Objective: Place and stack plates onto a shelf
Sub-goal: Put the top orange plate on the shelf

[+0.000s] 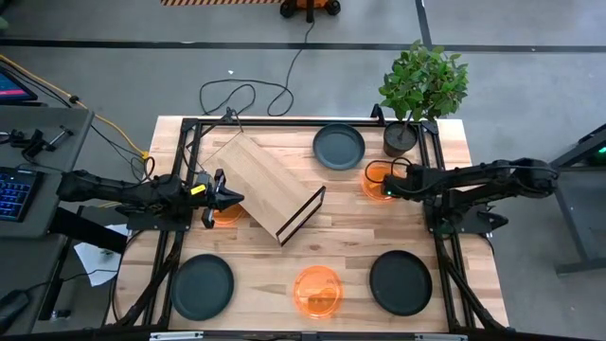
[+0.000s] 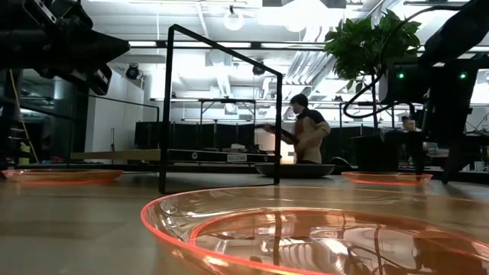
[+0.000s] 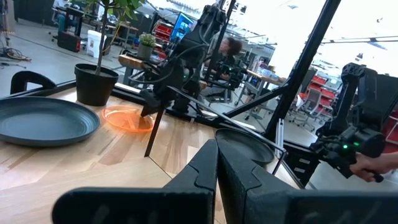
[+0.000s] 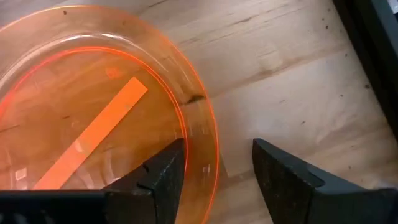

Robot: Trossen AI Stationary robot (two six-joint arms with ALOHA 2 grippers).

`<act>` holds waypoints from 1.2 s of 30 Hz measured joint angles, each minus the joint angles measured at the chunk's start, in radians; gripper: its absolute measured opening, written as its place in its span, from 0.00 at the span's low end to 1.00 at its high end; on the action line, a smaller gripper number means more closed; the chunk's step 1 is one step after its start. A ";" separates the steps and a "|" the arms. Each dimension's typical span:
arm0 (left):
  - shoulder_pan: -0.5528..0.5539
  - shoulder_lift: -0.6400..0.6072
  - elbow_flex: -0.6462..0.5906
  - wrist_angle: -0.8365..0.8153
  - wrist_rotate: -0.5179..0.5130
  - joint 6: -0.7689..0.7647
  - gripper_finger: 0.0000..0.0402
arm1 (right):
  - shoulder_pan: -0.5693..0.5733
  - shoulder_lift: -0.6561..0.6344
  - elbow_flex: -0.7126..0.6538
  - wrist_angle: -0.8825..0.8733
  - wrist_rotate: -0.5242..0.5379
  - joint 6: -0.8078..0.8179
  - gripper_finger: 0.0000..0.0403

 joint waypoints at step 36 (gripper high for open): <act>0.000 0.000 0.000 0.001 0.000 0.000 0.00 | 0.027 -0.558 -0.009 0.094 -0.155 -0.301 0.00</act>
